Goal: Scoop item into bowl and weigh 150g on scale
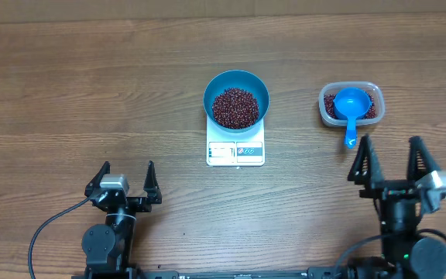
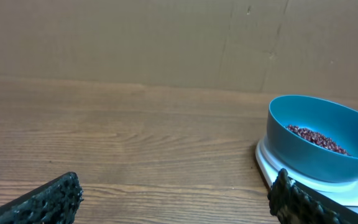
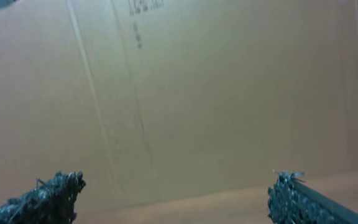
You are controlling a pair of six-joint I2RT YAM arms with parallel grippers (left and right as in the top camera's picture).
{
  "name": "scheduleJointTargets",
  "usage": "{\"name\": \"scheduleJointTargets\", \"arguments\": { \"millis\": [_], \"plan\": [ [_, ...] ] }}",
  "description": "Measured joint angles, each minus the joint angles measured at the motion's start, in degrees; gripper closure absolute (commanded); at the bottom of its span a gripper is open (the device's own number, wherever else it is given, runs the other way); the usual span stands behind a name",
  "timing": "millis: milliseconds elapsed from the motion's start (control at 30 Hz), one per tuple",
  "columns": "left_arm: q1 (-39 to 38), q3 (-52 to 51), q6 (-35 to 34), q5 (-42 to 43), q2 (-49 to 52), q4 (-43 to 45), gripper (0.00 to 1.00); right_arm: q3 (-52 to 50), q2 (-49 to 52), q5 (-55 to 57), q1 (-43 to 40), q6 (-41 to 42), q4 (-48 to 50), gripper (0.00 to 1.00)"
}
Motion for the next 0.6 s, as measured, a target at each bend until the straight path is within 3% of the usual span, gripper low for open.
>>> {"name": "scheduleJointTargets", "arguments": {
  "millis": [167, 233, 400, 600],
  "plan": [
    [0.0, 0.0, 0.0, 0.0, 0.0, 0.0, 0.00, -12.1, -5.1, -1.3, 0.0, 0.0, 13.7, 0.00],
    [0.0, 0.0, 0.0, 0.0, 0.0, 0.0, 0.00, -13.7, -5.3, -1.8, 0.0, 0.0, 13.3, 0.00],
    [0.0, 0.0, 0.0, 0.0, 0.0, 0.0, 0.00, -13.7, -5.4, -2.5, 0.1, 0.0, 7.0, 0.00],
    [0.0, 0.0, 0.0, 0.0, 0.0, 0.0, 0.00, -13.7, -5.4, -2.8, 0.3, 0.0, -8.1, 0.00]
  ]
}}
